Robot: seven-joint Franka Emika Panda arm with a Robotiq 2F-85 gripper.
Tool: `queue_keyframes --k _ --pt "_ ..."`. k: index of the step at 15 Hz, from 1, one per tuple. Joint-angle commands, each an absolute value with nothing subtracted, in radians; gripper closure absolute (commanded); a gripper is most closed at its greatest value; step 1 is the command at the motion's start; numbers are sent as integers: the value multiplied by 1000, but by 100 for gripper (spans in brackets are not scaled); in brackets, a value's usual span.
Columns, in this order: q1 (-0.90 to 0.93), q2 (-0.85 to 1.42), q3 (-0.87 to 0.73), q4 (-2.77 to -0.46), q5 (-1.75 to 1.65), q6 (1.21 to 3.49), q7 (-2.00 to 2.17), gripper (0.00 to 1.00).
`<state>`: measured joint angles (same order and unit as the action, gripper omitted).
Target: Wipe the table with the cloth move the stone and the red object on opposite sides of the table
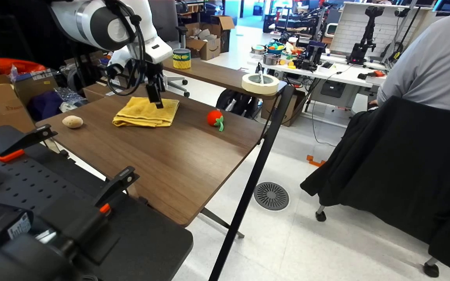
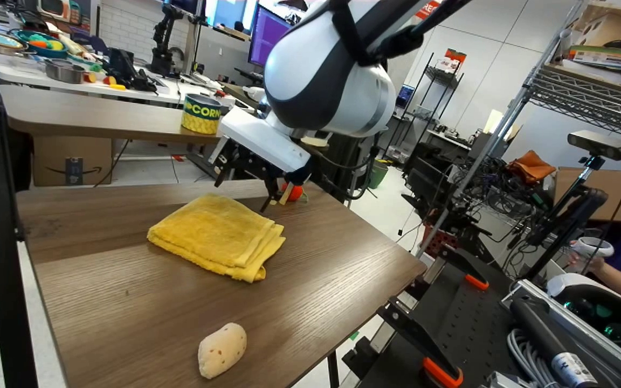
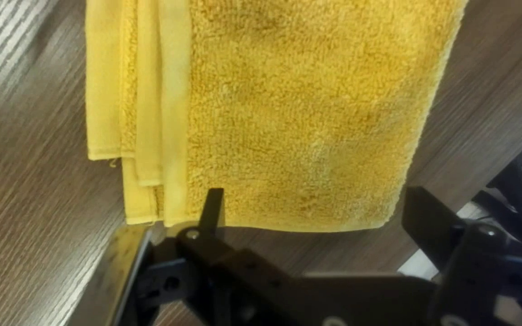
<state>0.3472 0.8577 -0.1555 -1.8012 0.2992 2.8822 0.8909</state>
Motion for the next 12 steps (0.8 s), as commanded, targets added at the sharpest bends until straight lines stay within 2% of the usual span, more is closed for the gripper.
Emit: queue_keyframes --k 1,9,12 --pt "333 855 -144 -1805 277 2885 904 0" --pt "325 945 -85 -1740 220 2873 816 0" --pt "339 984 -56 -1704 179 2760 754 0"
